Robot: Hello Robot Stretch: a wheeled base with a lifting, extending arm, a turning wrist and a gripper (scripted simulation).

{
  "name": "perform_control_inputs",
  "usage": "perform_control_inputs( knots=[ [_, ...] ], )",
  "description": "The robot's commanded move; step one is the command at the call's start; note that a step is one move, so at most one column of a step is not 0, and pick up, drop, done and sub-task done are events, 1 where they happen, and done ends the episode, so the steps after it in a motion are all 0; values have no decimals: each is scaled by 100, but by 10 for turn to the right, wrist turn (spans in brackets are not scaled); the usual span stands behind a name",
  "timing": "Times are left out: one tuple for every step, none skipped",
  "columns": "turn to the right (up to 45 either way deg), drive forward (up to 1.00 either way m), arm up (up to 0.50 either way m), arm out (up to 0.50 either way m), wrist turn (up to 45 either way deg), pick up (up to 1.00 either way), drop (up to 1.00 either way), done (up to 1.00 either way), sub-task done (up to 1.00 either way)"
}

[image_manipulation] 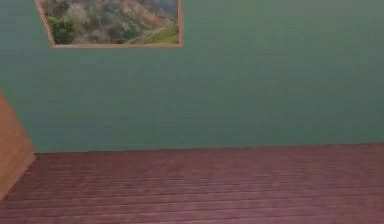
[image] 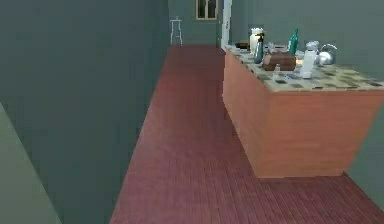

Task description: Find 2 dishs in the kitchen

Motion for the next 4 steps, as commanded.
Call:
perform_control_inputs(
  knots=[
    [0, 100, 0, 0, 0, 0, 0, 0, 0],
    [0, 85, 0, 0, 0, 0, 0, 0, 0],
    [450, 0, 0, 0, 0, 0, 0, 0, 0],
    [150, 0, 0, 0, 0, 0, 0, 0, 0]
  ],
)
